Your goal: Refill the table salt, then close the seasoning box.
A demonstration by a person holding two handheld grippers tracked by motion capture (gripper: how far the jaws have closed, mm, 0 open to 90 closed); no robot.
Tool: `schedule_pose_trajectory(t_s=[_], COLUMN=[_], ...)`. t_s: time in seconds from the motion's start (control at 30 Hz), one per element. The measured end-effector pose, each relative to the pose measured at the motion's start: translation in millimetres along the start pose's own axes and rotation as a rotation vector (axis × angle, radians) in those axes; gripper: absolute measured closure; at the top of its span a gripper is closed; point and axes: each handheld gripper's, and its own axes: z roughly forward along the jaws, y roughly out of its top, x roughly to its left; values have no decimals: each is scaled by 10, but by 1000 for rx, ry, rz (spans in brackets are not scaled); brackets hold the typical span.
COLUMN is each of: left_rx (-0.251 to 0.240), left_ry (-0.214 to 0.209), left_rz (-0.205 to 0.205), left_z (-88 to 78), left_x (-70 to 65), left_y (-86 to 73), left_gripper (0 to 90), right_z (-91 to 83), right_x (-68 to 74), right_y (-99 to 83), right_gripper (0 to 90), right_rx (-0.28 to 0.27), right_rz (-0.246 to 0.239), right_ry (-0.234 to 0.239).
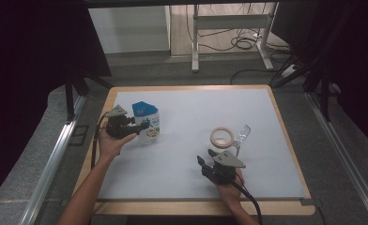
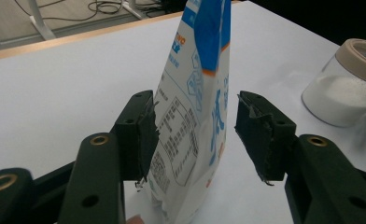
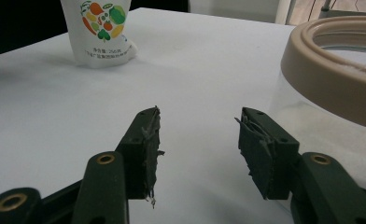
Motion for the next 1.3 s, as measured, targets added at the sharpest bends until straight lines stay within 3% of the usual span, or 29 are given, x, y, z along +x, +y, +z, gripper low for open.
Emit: schedule_pose_trajectory(t_s=[0.3, 0.77, 0.93, 1.17, 1.3], left_rx=[48, 94, 110, 107, 114], left_ry=[20, 16, 15, 16, 23], left_rz=[7, -31, -42, -54, -48], left_z=[3, 19, 33, 27, 18], left_x=[-23, -58, -69, -71, -73], left_y=[-180, -488, -554, -643, -649], left_gripper=[450, 430, 426, 424, 421], right_z=[-17, -160, -218, -412, -545], right_x=[-21, -137, -189, -260, -361], right_y=[8, -52, -48, -63, -71], right_gripper=[487, 494, 627, 863, 898], right_rx=[-5, 1, -4, -17, -27], right_rz=[-1, 5, 6, -58, -54], right_ry=[-2, 11, 29, 31, 12])
